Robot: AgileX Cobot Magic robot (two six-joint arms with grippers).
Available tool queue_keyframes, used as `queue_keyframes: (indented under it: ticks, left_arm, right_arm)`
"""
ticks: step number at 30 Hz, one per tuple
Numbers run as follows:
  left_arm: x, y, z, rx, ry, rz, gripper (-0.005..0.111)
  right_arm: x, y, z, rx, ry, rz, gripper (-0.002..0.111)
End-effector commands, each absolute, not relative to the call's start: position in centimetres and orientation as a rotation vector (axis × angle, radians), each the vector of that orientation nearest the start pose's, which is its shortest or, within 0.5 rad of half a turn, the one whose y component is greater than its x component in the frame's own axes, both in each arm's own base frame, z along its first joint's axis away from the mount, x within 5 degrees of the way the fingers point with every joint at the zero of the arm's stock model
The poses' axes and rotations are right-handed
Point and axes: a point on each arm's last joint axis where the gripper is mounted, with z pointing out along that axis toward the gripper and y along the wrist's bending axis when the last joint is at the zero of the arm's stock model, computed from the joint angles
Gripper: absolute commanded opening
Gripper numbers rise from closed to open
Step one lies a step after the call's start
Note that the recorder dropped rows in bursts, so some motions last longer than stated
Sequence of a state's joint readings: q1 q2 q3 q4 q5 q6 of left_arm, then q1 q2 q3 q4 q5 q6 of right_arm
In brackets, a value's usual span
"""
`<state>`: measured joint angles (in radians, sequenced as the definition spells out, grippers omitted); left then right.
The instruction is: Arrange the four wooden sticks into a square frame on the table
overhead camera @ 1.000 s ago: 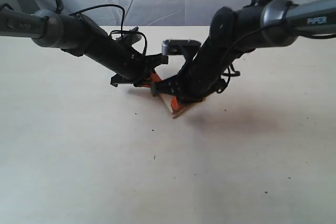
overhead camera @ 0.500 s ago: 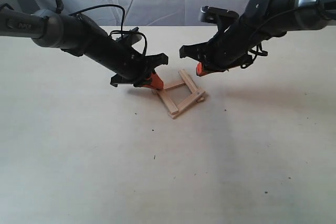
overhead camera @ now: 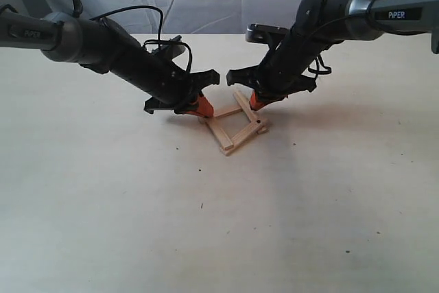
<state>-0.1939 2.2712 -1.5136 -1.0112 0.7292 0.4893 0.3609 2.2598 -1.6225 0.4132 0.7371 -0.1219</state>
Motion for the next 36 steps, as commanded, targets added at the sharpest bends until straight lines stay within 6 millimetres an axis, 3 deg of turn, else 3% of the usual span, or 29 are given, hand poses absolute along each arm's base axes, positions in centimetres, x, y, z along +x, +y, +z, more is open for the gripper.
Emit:
queue_keyframes:
  ticks: [1, 16, 24, 36]
  left_arm:
    - [43.5, -14.0, 10.8, -0.024, 2.728, -0.973, 0.000]
    - [43.5, -14.0, 10.8, -0.024, 2.728, -0.973, 0.000]
    - [43.5, -14.0, 10.8, -0.023, 2.729, -0.974, 0.000]
    - [43.5, -14.0, 10.8, -0.020, 2.728, -0.974, 0.000]
  right_arm:
    - [42.3, 18.0, 12.1, -0.354, 2.886, 0.425, 0.000]
    - [41.9, 17.9, 12.0, -0.381, 2.931, 0.414, 0.000]
    - [43.7, 18.2, 14.1, -0.343, 2.742, 0.411, 0.000]
    - [46.0, 18.8, 12.5, -0.146, 2.546, 0.483, 0.000]
